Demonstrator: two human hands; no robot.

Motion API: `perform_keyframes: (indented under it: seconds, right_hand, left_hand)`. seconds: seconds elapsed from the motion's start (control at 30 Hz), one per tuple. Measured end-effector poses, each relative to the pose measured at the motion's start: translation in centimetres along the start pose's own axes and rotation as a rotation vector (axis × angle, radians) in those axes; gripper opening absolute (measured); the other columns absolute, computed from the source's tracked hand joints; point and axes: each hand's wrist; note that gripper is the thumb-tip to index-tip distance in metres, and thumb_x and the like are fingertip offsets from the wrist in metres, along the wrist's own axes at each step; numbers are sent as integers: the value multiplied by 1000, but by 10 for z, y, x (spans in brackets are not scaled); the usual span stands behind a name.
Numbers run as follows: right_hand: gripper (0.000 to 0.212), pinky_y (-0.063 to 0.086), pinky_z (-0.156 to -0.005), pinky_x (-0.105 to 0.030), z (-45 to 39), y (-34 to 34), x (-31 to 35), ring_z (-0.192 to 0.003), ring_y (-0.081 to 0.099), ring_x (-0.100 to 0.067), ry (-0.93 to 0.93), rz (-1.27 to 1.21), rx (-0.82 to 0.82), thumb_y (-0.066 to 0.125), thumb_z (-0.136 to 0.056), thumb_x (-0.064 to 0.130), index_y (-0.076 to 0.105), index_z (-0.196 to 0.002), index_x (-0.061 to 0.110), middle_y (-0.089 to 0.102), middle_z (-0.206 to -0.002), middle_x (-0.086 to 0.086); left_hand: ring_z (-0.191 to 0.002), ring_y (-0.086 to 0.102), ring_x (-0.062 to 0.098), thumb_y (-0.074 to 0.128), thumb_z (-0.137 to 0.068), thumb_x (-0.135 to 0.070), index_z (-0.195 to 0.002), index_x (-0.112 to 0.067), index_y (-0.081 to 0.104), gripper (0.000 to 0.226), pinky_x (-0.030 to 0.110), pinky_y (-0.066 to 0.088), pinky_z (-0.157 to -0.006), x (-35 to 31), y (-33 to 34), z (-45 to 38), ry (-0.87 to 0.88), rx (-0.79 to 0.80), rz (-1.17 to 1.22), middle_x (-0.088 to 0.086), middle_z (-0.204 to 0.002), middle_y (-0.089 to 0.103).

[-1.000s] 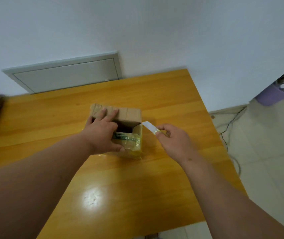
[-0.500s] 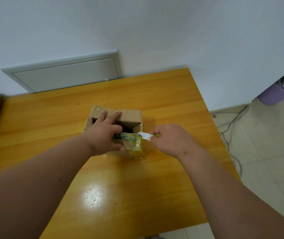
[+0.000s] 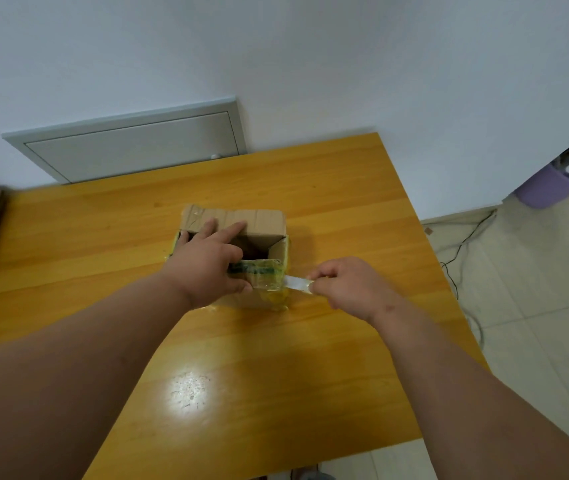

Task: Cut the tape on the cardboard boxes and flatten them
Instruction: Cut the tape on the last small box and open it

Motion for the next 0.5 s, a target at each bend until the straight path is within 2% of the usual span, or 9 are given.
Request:
perform_keyframes:
  seconds: [0.1, 0.17, 0.23, 0.33, 0.4, 0.5]
  right_hand:
    - [18, 38, -58, -32, 0, 3, -6, -61, 52, -19, 60, -172, -125, 60, -93, 25, 64, -76, 32, 60, -64, 0]
    - [17, 39, -58, -34, -2, 9, -12, -57, 50, -19, 130, -302, -238, 58, -94, 26, 64, -78, 23, 60, -64, -1]
    - [12, 45, -60, -38, -7, 18, -19, -59, 52, -20, 198, -338, -299, 56, -94, 26, 62, -86, 19, 63, -70, -3]
    - [12, 53, -72, -42, -16, 32, -31, -75, 64, -27, 294, -224, -285, 52, -97, 27, 53, -106, 21, 65, -88, -6]
    - [10, 52, -75, -39, -20, 41, -36, -86, 66, -29, 331, -92, -240, 49, -97, 24, 49, -107, 22, 64, -96, -6]
    - [23, 40, -92, -38, -22, 46, -35, -117, 51, -31, 381, 327, -195, 44, -95, 28, 58, -114, 31, 56, -124, -6]
  left_hand:
    - [-152, 1, 28, 56, -92, -54, -93, -37, 61, 18, 61, 6, -119, -2, 2, 6, 17, -84, -62, -12, -163, 15]
    - [-152, 2, 28, 49, -97, -51, -113, -38, 63, 26, 62, 6, -118, -2, 8, 11, 44, -137, -131, -12, -163, 16]
    - [-153, 2, 27, 42, -101, -47, -137, -46, 49, 37, 62, 6, -118, -1, 15, 16, 64, -196, -170, -12, -164, 14]
    - [-153, -2, 25, 36, -104, -41, -149, -51, 26, 47, 62, 3, -118, 0, 19, 22, 84, -227, -185, -10, -165, 9]
    - [-152, -4, 24, 38, -105, -35, -150, -53, 18, 53, 63, 2, -118, 2, 20, 25, 93, -228, -200, -8, -166, 6]
    - [-152, 1, 23, 47, -103, -26, -151, -53, 13, 65, 61, 2, -119, 6, 22, 30, 82, -239, -247, -8, -165, 8]
Point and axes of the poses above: each hand's wrist, its own z-axis away from the middle knuckle, its own y-axis out of the palm, x = y × z
